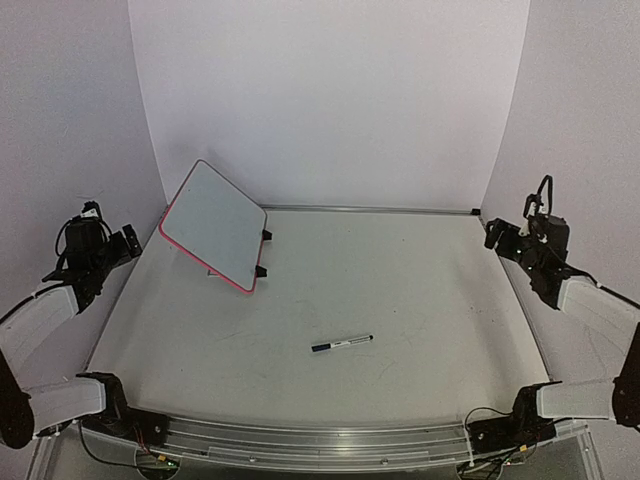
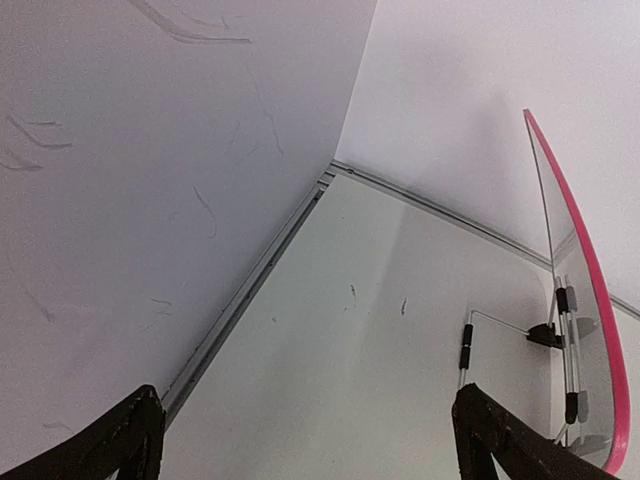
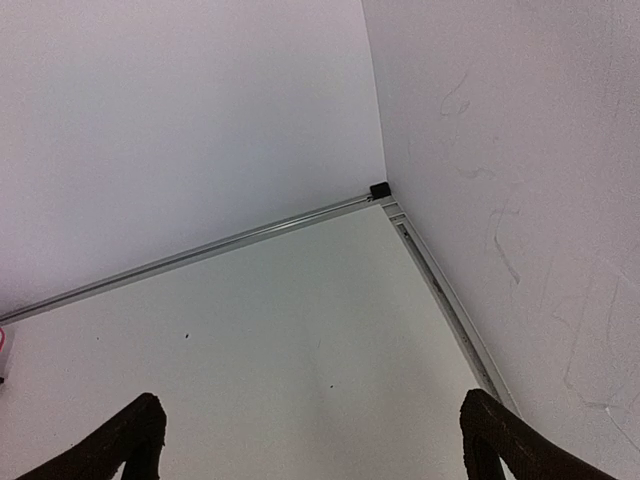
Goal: Write a sentence on the whiteboard
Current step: Move the whiteboard to the corner of the board.
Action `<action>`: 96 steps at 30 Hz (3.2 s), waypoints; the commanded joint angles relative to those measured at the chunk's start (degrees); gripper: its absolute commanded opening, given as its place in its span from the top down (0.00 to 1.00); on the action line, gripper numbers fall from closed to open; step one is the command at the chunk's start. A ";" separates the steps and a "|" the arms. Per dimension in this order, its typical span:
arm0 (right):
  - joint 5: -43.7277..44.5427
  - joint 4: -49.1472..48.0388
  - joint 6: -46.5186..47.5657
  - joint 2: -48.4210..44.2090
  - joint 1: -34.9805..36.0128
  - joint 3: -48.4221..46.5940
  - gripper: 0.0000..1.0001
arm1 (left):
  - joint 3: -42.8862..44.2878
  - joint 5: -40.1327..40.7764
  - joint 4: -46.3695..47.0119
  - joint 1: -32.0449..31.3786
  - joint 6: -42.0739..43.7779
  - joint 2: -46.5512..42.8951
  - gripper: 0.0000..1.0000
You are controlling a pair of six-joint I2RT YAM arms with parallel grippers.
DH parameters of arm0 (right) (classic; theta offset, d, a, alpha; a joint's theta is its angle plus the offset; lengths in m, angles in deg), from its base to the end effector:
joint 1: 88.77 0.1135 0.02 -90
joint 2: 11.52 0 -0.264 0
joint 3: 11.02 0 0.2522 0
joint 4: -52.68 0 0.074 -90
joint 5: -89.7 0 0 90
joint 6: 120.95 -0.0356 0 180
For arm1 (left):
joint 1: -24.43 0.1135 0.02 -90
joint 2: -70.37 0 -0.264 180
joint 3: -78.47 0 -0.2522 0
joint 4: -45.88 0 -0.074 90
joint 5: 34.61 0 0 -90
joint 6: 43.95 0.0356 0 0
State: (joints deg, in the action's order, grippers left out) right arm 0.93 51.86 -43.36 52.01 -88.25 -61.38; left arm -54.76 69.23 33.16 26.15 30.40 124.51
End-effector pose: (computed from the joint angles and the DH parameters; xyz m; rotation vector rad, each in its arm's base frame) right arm 0.2549 0.0015 0.2689 0.2006 1.7773 0.1430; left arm 0.2171 0.0150 0.2578 -0.4473 1.8583 0.0680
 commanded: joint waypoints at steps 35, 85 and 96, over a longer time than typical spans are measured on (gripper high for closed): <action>-39.03 13.74 16.91 64.72 43.65 -60.71 0.19 | 41.13 -36.53 -33.97 0.67 2.62 14.89 0.00; -38.92 20.27 11.76 95.64 44.89 -98.77 0.42 | 35.65 -47.05 -28.20 1.60 2.60 24.61 0.50; -41.55 20.36 16.11 92.49 45.00 -96.02 0.54 | 36.28 -49.12 -30.02 2.61 4.15 26.66 0.84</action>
State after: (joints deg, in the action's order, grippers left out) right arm -37.85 72.15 -30.02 146.76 -43.76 -157.63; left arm -21.40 22.33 4.35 28.07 33.10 150.49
